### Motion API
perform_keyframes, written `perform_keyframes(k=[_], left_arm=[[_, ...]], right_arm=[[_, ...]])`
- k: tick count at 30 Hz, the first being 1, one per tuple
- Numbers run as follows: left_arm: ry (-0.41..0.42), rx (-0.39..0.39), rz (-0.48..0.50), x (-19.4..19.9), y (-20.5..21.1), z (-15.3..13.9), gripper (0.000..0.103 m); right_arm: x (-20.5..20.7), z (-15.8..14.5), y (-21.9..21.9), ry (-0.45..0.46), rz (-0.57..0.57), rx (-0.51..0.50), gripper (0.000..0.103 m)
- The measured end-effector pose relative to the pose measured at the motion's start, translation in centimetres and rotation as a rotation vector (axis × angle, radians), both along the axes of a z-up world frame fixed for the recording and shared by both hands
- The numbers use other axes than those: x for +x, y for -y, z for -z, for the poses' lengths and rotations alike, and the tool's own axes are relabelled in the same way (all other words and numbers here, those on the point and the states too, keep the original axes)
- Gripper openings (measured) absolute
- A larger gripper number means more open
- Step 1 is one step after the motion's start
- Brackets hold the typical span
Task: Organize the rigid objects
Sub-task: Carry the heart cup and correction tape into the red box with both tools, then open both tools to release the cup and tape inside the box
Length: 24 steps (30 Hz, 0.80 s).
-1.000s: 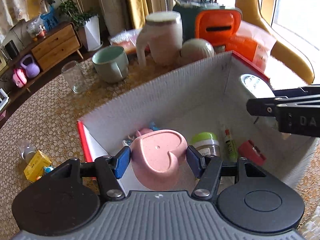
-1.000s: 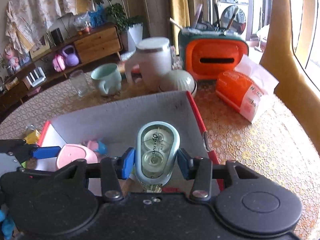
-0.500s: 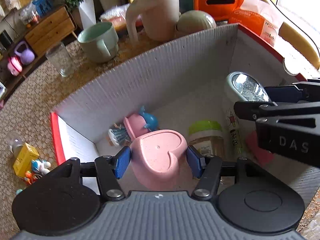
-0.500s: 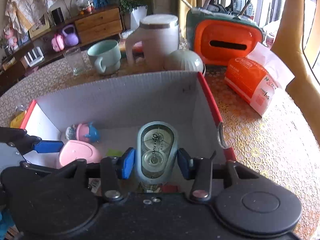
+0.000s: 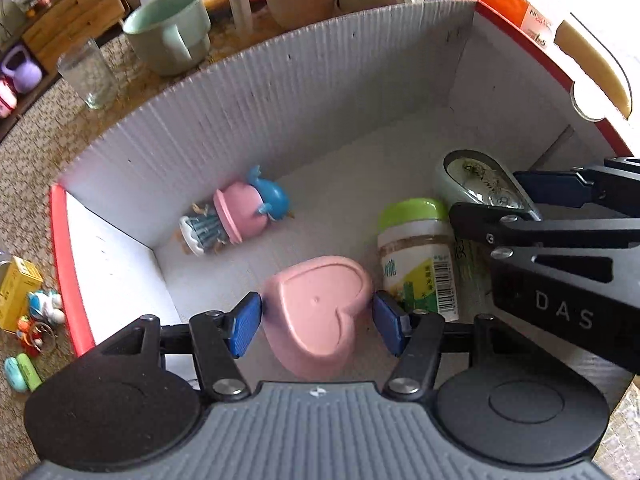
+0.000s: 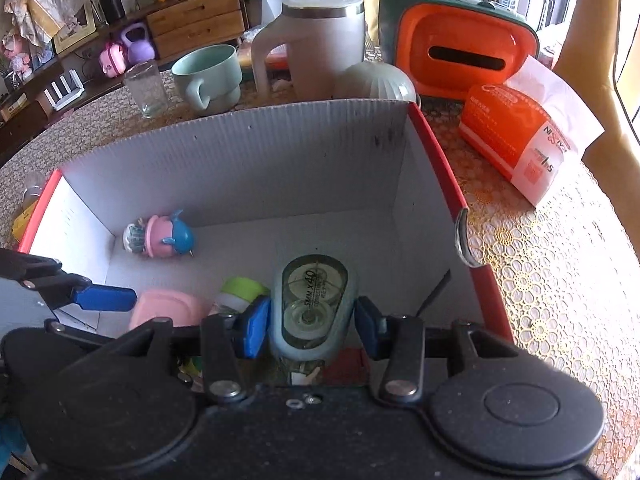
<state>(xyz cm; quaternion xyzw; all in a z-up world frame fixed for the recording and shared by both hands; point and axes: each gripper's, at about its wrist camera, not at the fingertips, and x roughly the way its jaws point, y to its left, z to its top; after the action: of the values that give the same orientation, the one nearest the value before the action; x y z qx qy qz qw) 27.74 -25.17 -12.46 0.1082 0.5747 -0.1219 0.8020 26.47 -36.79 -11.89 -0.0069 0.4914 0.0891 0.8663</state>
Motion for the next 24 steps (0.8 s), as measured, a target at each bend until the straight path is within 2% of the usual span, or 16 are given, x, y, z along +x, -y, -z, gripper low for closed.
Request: perform_keyframes(k=[3,6,7,8,10,24], left_arm=[[-0.036,0.009,-0.005,0.2,0.0,0.4,0.06],[-0.035,0.014,-0.024,0.2,-0.1,0.3,0.061],[-0.032,0.011,-0.028,0.1,-0.2,0.2,0.065],[-0.027,0.003,-0.034,0.0,-0.4,0.1,0.065],[-0.019,-0.023,-0.032,-0.4,-0.6,-0.3,0.065],[0.115,-0.087,-0.013,-3.8,-2.2,-4.7,0.07]], right_arm=[[0.0,0.1,0.0,-0.011,0.003,-0.003,0.047],[-0.2,0.0,0.0,-0.008,0.006,0.001,0.049],[-0.3,-0.1,0.0,-0.007,0.007,0.001,0.051],[-0.4,-0.2,-0.1,-0.004,0.007,0.0,0.056],[-0.7,-0.5,-0.1,0.007,0.007,-0.003,0.058],[-4.5,-5.0,0.0,0.096,0.002,0.038,0.065]])
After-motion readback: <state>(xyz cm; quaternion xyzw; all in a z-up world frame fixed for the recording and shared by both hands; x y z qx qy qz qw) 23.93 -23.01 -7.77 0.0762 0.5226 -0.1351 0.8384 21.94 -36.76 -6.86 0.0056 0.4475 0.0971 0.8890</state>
